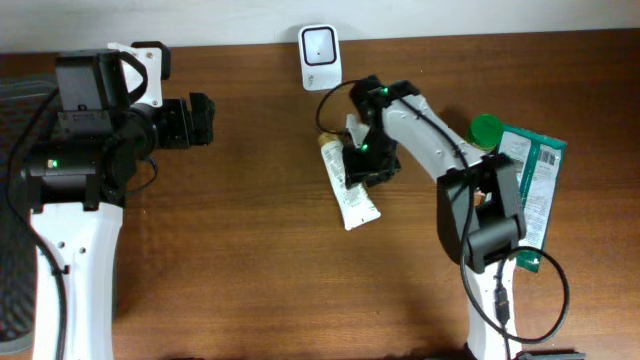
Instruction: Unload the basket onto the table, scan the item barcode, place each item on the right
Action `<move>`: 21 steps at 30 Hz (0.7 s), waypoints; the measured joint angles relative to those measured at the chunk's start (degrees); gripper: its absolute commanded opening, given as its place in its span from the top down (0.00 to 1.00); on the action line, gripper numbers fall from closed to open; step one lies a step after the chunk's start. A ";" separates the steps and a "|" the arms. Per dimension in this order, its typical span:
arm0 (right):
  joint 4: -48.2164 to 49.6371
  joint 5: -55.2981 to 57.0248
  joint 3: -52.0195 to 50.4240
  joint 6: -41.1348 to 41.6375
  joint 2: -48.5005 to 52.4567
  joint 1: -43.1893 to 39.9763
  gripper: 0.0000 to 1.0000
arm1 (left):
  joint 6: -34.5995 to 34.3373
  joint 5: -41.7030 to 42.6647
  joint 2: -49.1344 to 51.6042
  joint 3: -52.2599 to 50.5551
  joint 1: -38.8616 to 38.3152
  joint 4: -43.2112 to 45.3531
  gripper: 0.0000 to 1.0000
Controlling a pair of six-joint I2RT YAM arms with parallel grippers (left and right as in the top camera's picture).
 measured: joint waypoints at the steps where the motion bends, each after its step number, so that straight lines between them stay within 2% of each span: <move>1: 0.74 -1.57 0.00 -2.05 -0.13 -1.22 0.51 | 0.00 0.00 0.00 0.00 0.00 0.02 0.01; 6: -0.74 -6.64 -0.24 -8.72 -4.87 -4.81 0.39 | 0.00 0.00 0.00 0.00 0.00 0.02 0.01; 12: -3.41 -17.16 -1.55 -18.45 -10.60 -11.54 0.35 | 0.00 0.00 0.00 0.00 0.00 0.02 0.01; 16: 3.17 -21.11 -9.70 -20.70 -10.47 -11.96 0.34 | 0.00 0.00 0.00 0.00 0.00 0.00 0.01; 21: 19.58 -24.79 -23.78 -18.36 -9.97 -9.94 0.34 | 0.00 0.00 0.00 0.00 0.00 0.07 0.01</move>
